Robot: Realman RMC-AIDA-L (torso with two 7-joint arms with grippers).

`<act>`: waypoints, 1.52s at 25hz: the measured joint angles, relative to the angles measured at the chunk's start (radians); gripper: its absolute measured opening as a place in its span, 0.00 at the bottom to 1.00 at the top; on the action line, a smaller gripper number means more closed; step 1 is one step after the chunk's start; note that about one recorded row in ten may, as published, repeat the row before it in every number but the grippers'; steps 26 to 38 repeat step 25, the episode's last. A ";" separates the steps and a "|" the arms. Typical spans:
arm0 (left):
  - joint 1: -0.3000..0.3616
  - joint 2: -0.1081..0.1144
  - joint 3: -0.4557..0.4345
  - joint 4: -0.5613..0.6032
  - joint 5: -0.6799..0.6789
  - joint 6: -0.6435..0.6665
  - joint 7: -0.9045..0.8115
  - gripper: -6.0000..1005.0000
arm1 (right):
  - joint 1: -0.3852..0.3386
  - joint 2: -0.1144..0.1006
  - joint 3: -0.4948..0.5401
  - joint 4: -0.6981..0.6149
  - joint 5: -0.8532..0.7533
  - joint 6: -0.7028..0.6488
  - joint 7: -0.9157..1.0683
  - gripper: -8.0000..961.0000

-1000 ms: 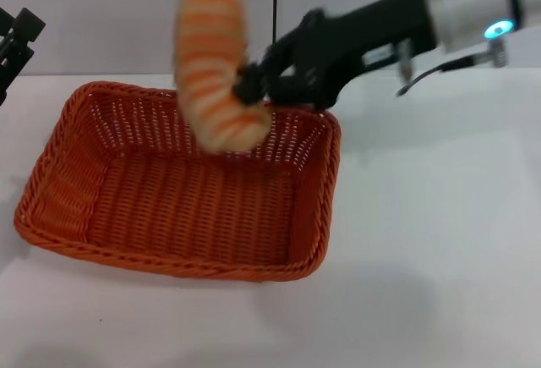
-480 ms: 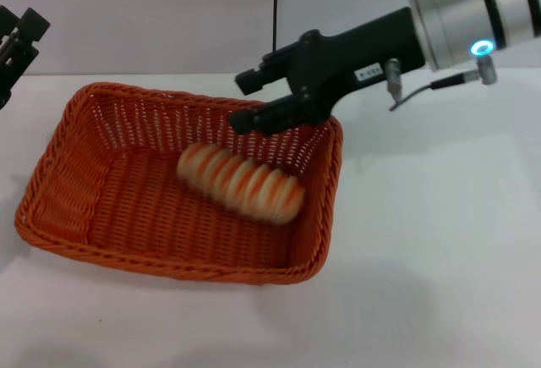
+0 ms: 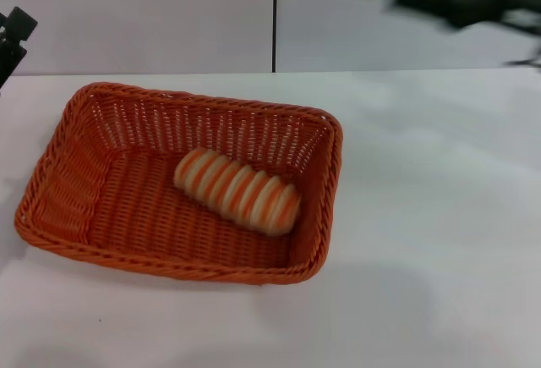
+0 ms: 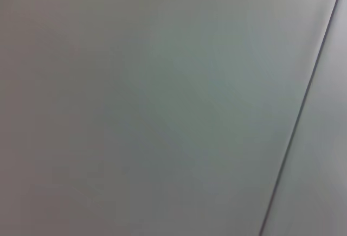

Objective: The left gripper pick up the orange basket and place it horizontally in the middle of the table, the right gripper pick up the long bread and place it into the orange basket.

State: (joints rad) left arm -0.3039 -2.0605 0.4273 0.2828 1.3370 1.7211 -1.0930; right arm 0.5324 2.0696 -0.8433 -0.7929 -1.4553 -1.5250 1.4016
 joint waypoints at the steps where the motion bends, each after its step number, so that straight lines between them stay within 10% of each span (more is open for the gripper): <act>1: 0.003 -0.002 -0.021 -0.013 -0.004 0.004 0.025 0.76 | -0.025 -0.001 0.040 0.047 0.059 0.001 -0.071 0.67; 12: 0.010 -0.008 -0.285 -0.240 -0.041 0.030 0.432 0.76 | -0.124 0.000 0.540 0.524 0.387 0.045 -0.747 0.67; 19: 0.011 -0.011 -0.407 -0.375 -0.036 0.017 0.792 0.76 | -0.127 0.004 0.625 0.592 0.424 0.050 -0.836 0.67; 38: 0.027 -0.011 -0.410 -0.386 -0.036 0.017 0.813 0.76 | -0.111 0.004 0.652 0.615 0.425 0.080 -0.870 0.67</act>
